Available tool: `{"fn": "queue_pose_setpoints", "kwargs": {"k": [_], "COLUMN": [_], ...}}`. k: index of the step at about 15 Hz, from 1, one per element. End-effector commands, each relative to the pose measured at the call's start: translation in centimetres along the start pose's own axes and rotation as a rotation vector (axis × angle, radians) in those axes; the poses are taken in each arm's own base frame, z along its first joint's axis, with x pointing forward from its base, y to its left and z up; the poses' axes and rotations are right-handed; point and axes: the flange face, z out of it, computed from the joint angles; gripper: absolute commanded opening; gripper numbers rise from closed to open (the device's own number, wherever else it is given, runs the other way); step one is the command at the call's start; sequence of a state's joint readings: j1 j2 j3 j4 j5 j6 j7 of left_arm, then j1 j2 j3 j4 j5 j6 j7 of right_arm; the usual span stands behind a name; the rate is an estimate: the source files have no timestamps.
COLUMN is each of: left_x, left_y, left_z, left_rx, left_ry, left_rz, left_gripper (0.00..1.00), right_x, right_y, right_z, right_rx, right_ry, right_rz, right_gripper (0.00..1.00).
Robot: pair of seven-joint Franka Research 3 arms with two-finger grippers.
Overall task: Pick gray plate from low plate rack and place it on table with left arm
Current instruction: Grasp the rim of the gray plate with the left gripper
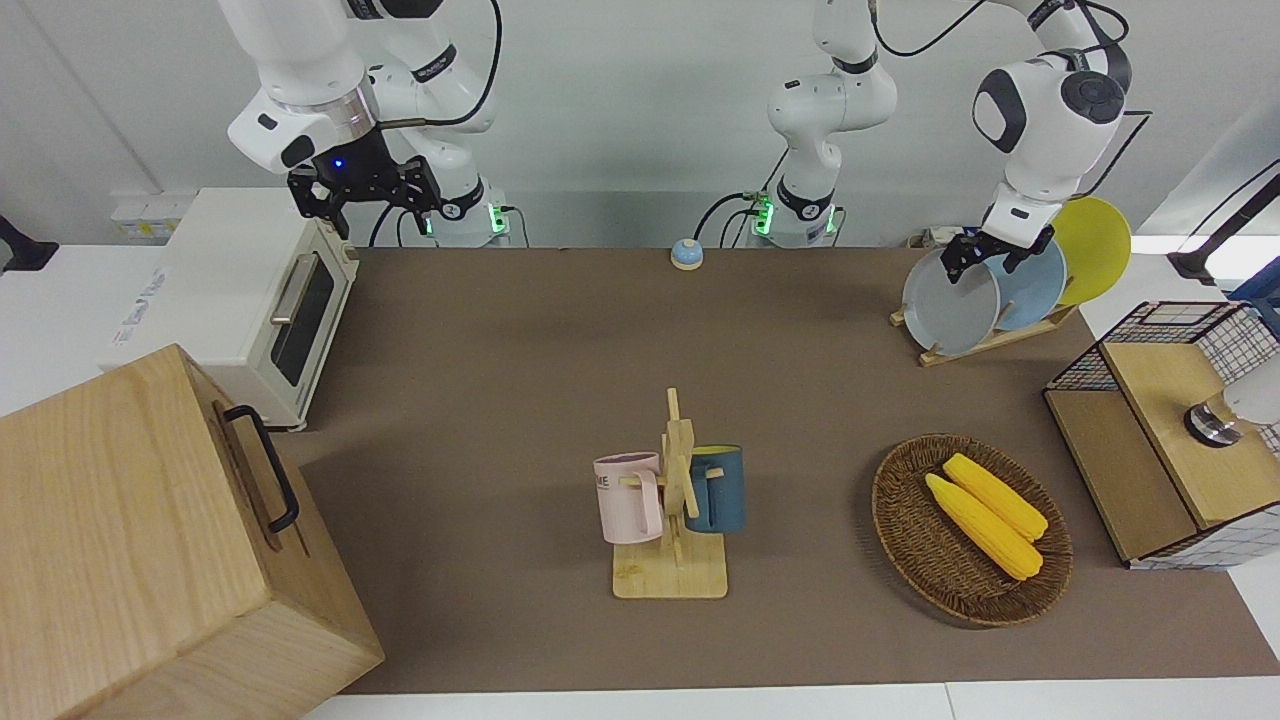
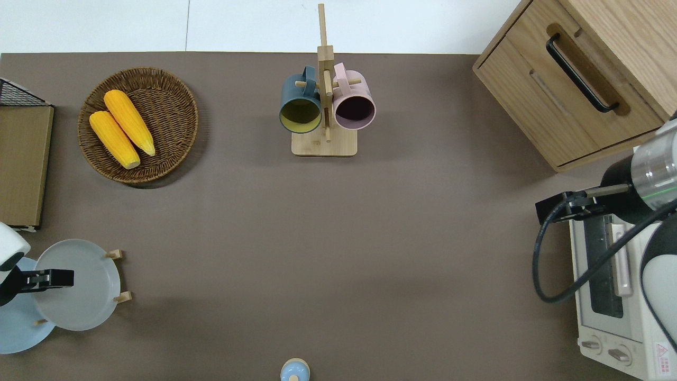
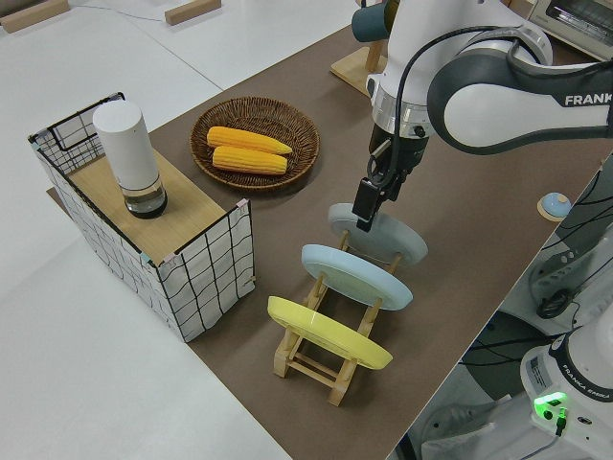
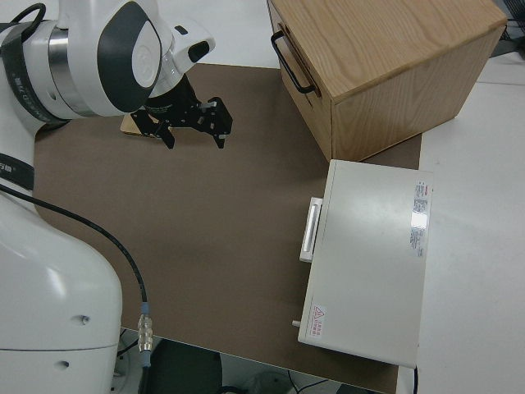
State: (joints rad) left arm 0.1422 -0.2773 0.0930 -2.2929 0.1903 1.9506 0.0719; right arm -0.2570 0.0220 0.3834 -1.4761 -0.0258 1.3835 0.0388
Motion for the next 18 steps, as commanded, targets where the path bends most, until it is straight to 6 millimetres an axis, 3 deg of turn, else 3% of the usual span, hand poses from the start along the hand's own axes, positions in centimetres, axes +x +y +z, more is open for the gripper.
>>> {"fn": "queue_pose_setpoints", "kwargs": {"k": [1, 3, 6, 8, 11, 15, 18], "left_x": [-1.0, -1.0, -0.9, -0.9, -0.9, -0.8, -0.7], "left_y": [-0.5, -0.6, -0.4, -0.3, -0.2, 0.1, -0.1], "left_z": [1.1, 1.1, 1.0, 0.9, 0.7, 0.3, -1.4], "left_rx": [0.036, 0.036, 0.038, 0.039, 0.04, 0.044, 0.048], "left_ry": [0.038, 0.039, 0.037, 0.038, 0.035, 0.027, 0.012], "left_rz": [-0.01, -0.011, -0.031, -0.036, -0.035, -0.035, -0.04], "left_gripper": [0.98, 0.88, 0.29, 0.13, 0.05, 0.04, 0.04], "right_x": [-0.2, -0.2, -0.2, -0.2, -0.3, -0.3, -0.2], "right_y": [0.3, 0.3, 0.4, 0.4, 0.3, 0.3, 0.3], "right_z": [-0.3, -0.4, -0.4, -0.4, -0.4, -0.3, -0.4], "right_rx": [-0.006, -0.006, -0.006, -0.006, -0.007, -0.006, -0.006], "right_ry": [-0.003, -0.002, -0.002, -0.002, 0.0, -0.003, -0.002], "right_rz": [0.017, 0.017, 0.019, 0.019, 0.019, 0.017, 0.017], "right_gripper": [0.983, 0.983, 0.983, 0.983, 0.983, 0.983, 0.983]}}
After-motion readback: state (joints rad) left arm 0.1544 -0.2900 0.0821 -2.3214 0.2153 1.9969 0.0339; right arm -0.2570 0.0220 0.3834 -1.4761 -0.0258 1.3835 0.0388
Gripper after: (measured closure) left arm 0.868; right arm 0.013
